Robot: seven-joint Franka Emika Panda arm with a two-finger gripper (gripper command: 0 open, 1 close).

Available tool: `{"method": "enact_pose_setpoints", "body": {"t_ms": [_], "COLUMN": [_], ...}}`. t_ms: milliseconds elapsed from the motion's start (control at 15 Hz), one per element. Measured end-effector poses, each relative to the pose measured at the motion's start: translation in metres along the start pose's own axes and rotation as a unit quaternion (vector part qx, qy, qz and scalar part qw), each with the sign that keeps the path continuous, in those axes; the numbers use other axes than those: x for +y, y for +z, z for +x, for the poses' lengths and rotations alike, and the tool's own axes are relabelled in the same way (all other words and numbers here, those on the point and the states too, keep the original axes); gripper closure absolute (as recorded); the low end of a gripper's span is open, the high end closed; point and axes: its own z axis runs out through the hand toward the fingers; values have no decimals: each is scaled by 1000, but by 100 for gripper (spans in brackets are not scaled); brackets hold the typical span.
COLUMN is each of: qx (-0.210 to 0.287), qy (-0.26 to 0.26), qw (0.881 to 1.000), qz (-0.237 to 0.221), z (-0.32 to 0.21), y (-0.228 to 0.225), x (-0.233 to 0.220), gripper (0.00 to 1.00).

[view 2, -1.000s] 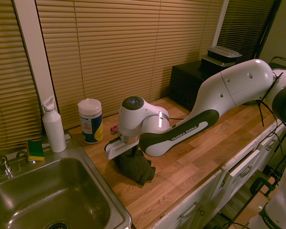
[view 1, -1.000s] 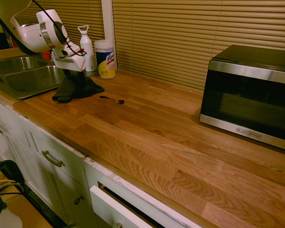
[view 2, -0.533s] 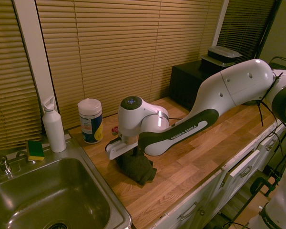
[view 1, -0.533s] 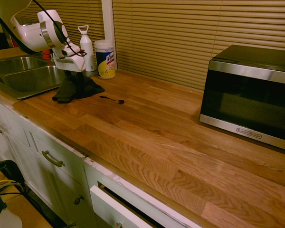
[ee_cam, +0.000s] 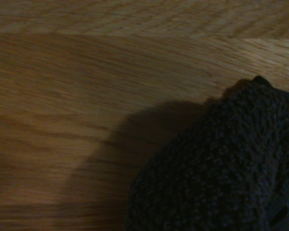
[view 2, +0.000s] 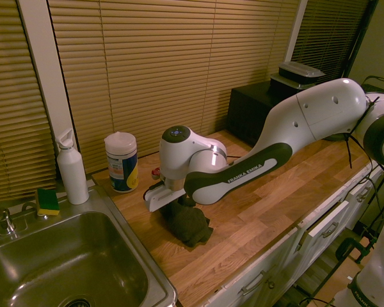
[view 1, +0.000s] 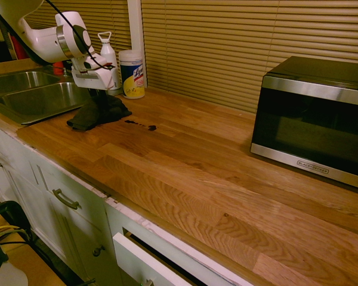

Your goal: Clear the spill

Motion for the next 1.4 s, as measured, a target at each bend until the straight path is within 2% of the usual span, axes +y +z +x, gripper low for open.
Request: {"method": "enact_pose_setpoints", "body": {"t_ms": [533,1400], "qx": [7,-2], "qy": [20,100], "qw": [1000,994], "qz": [-20,-41], "z": [81,255], "y": [16,29], "x": [31,154], "gripper": [100,100]}}
